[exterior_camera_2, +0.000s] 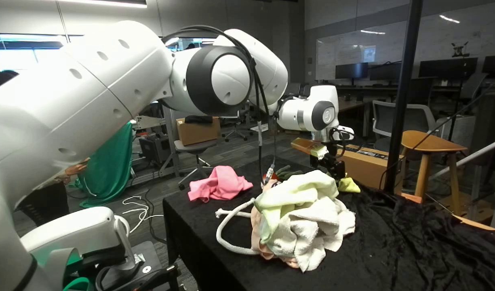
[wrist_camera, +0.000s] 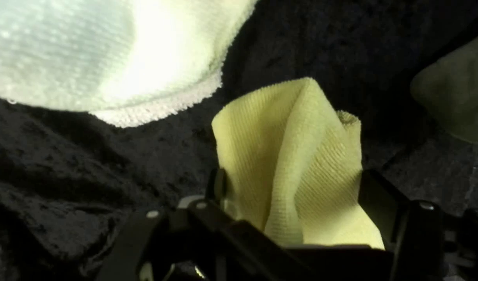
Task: Put the objects on the table on top of each other
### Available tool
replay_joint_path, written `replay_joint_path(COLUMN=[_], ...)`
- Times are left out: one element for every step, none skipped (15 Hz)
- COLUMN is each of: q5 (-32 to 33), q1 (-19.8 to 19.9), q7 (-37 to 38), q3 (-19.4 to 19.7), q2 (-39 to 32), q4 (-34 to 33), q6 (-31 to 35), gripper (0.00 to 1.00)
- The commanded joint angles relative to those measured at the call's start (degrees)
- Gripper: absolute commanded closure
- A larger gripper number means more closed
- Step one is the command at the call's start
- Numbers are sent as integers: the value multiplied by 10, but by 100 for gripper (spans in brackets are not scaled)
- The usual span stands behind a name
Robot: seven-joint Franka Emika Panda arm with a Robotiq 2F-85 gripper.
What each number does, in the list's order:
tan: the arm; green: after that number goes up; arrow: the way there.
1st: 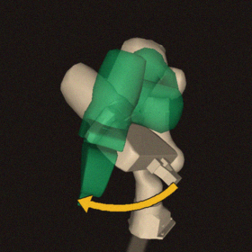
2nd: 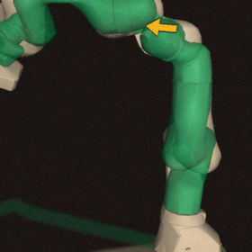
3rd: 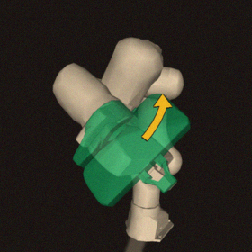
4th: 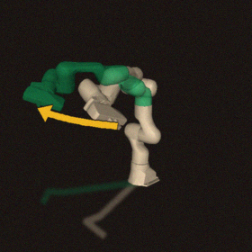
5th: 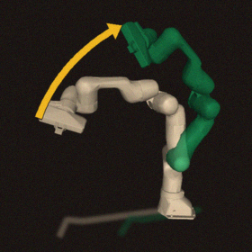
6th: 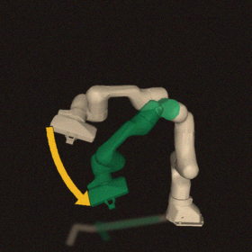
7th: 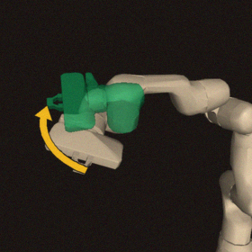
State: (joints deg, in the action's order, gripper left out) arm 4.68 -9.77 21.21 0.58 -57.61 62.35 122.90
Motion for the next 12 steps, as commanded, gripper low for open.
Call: replay_joint_path(q5=[-19, -22, -24, -26, -29, -30, -29, -29, -29, -29, -31, -32], q1=[0, 1, 2, 2, 3, 2, 2, 2, 1, 1, 3, 3], q7=[7, 8, 8, 9, 5, 5, 3, 0, 0, -2, -10, -15], q3=[7, 7, 7, 8, 5, 5, 5, 5, 4, 4, -1, -3], q2=[-21, -22, -22, -24, -17, -17, -15, -14, -8, -5, 3, 10], q4=[-51, -55, -57, -61, -56, -58, -58, -59, -55, -54, -49, -44], q6=[-18, -21, -23, -26, -34, -38, -44, -49, -56, -60, -66, -72], gripper=[42, 49, 58, 65, 72, 80, 87, 95, 95, 98, 98, 96])
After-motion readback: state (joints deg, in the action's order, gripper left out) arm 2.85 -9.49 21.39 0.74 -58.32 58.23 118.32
